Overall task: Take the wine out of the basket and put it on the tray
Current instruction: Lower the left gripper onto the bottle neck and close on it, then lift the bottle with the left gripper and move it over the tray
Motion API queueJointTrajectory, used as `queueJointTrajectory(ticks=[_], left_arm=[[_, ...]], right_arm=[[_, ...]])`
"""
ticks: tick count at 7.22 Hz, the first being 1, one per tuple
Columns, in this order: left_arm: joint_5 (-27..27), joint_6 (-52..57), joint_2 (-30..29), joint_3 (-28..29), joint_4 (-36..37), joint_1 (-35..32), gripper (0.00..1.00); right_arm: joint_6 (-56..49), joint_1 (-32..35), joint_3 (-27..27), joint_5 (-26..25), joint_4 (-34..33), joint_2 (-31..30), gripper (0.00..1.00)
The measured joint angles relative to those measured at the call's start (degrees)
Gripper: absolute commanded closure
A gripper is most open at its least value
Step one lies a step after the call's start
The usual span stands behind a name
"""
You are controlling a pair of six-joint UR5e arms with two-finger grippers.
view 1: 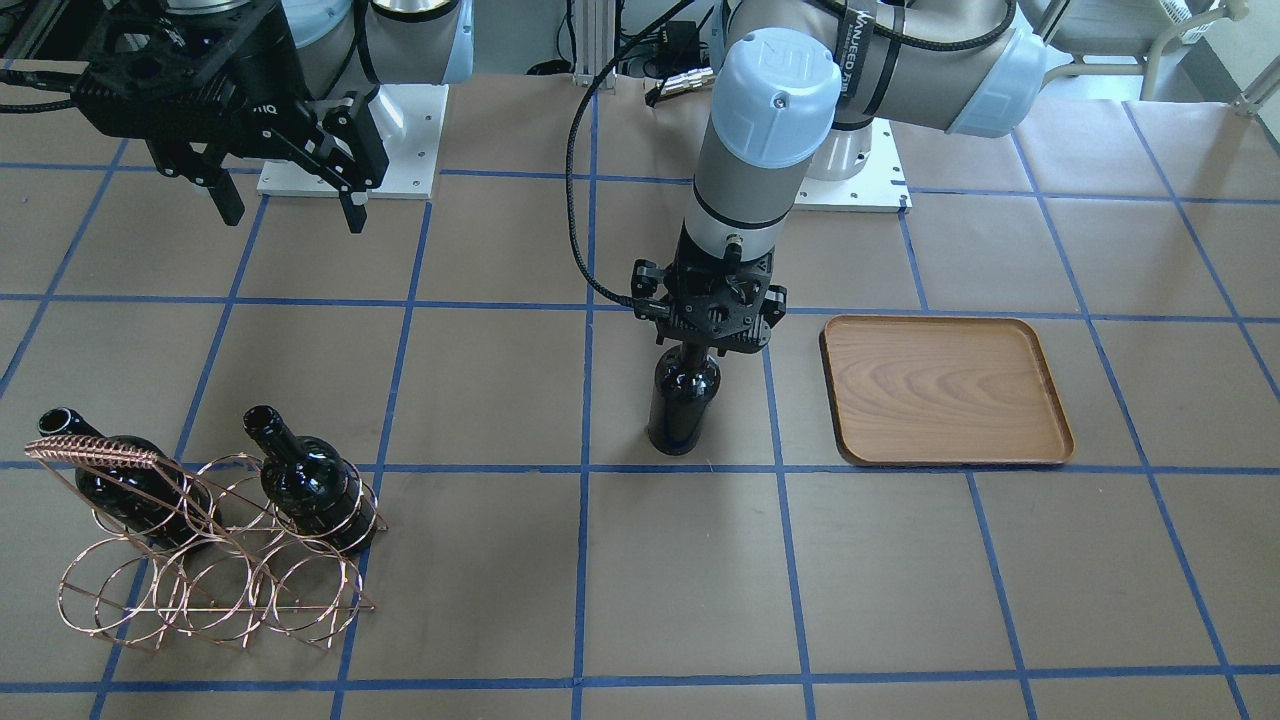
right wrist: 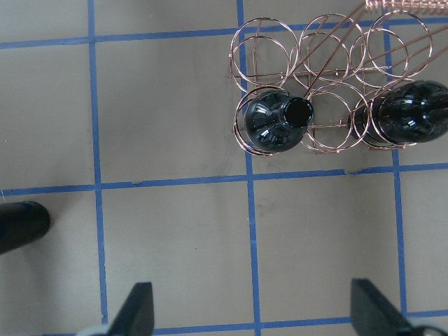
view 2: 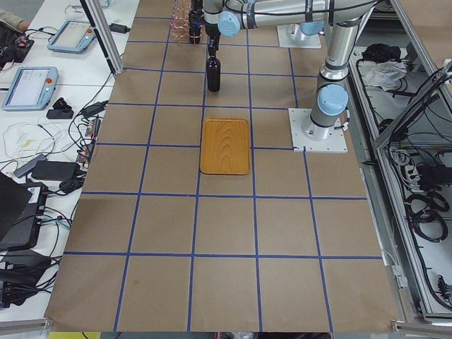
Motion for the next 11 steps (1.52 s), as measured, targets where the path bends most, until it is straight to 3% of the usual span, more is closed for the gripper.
queueJointTrajectory(ticks=[1,7,11], left_arm=[[-0.1,0.2,0.0,0.0,0.0,0.0,0.97],[0.9,0.9,1.0,0.9,-1.0,0.3,1.0],[5.3,6.3,3.4,1.4,-3.4,5.6,1.0]], right_arm=[[0.0,0.0,0.0,0.2,0.0,0.0,0.0],[0.0,0.0,0.3,0.6,0.0,0.0,0.0],[0.0,0.0,0.3,0.6,0.0,0.0,0.0]])
